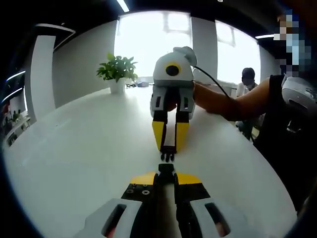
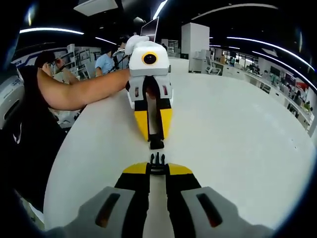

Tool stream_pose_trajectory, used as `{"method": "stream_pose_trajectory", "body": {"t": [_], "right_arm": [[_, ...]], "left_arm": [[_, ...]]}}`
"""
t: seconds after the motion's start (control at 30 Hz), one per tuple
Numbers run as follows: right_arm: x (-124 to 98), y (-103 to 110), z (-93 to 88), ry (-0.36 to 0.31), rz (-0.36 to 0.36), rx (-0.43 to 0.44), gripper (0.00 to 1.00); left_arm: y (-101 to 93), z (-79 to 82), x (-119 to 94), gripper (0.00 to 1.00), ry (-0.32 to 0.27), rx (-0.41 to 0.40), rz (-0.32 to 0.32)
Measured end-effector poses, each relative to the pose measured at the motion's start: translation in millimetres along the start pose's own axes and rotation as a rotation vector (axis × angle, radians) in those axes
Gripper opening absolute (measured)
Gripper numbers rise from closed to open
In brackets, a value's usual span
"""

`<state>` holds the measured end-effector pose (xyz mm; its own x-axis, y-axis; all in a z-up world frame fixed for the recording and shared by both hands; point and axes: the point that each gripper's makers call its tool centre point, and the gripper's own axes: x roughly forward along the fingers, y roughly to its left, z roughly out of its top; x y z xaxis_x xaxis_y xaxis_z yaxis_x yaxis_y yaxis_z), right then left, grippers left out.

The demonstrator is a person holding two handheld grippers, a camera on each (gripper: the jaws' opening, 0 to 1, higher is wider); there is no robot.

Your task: Snap the two parts of the plastic buckle together until the buckle closes and remains connected.

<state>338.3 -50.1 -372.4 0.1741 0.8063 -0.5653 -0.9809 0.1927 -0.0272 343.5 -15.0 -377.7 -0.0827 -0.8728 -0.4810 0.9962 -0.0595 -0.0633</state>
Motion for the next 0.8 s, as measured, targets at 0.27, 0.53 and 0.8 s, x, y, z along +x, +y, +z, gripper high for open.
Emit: {"method": "stream_pose_trajectory", "body": {"t": [0.27,0.53,0.8], "right_arm": [[0.4,0.7,0.3,-0.002,0.003,0.001,0.11],[1.2,1.3,0.7,-0.004,0.002,-0.001,0.11],[2.0,2.3,1.2,-0.008,0.004,-0.005,0.11]], "left_arm": [[-0.3,0.4,0.6,0.10,-0.002,0.000,-0.001],[-1.8,1.4,2.5,0.10,-0.004,0.000,-0.006],[-2.7,2.1,3.5,0.10,-0.008,-0.001,-0.010]]}}
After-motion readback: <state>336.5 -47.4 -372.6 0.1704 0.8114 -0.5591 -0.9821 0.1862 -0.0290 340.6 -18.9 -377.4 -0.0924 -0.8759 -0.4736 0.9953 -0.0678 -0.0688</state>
